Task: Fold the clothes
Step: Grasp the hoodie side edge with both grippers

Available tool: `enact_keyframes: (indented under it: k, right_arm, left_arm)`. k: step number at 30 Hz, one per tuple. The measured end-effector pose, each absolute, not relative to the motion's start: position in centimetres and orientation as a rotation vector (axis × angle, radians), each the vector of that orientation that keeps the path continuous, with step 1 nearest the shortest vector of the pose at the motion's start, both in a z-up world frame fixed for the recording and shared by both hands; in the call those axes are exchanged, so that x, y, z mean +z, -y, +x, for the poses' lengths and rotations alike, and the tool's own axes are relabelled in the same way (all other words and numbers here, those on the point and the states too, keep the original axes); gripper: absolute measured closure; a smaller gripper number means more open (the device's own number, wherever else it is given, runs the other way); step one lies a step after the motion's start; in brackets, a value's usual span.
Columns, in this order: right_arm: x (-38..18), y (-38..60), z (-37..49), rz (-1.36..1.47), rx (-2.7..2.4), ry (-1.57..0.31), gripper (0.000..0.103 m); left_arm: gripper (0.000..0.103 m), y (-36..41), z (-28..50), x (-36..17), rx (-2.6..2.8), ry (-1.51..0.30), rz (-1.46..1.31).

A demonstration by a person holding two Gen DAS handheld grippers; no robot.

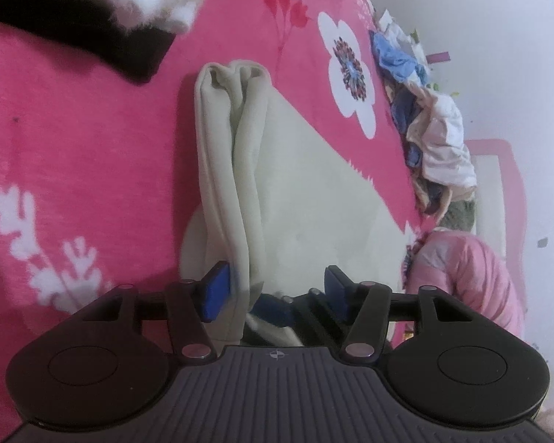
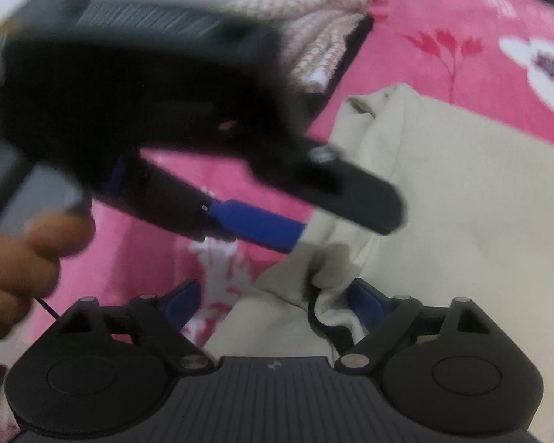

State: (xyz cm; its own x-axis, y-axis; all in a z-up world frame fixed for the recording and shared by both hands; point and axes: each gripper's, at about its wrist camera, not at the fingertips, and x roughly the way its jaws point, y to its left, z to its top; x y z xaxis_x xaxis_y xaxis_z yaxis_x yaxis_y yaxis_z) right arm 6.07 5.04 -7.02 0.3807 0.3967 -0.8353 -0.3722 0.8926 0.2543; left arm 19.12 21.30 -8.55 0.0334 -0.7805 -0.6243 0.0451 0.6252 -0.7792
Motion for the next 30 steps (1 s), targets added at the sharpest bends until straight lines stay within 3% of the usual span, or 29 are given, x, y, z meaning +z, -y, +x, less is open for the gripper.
enact_keyframes:
  k: [5, 7, 10, 19, 25, 27, 30]
  right_arm:
    - [-7.3, -6.0, 4.8, -0.172, 0.466, -1.008, 0.045]
    - [-7.4, -5.7, 4.4, -0.224, 0.463, -0.977, 0.063]
    - [-7.3, -4.8, 4.2, -0.220, 0.477, -0.961, 0.074]
    - [-6.6, -3.4, 4.3, -0.150, 0.507, -0.955, 0.082]
    - [-5.4, -2.2, 4.8, -0.089, 0.535, -0.939, 0.084]
    - [-4.9, -1.8, 4.8, -0.068, 0.543, -0.930, 0.084]
    - [-4.1, -0.7, 4.8, -0.018, 0.552, -0.924, 0.085]
  left_arm:
    - [0.045, -21.3, 18.6, -8.6, -0.731, -1.370, -0.689]
    - [0.045, -21.8, 18.6, -8.5, -0.734, -1.351, -0.705]
    - [0.045, -22.4, 18.6, -8.5, -0.715, -1.307, -0.709]
    - [0.047, -20.4, 21.5, -9.7, -0.598, -1.213, -0.557]
    - [0.063, -18.3, 23.6, -9.6, -0.587, -1.141, -0.536]
    - [0.080, -17.9, 23.8, -9.4, -0.582, -1.138, -0.545]
    - [0.086, -17.0, 23.1, -8.1, -0.589, -1.093, -0.491]
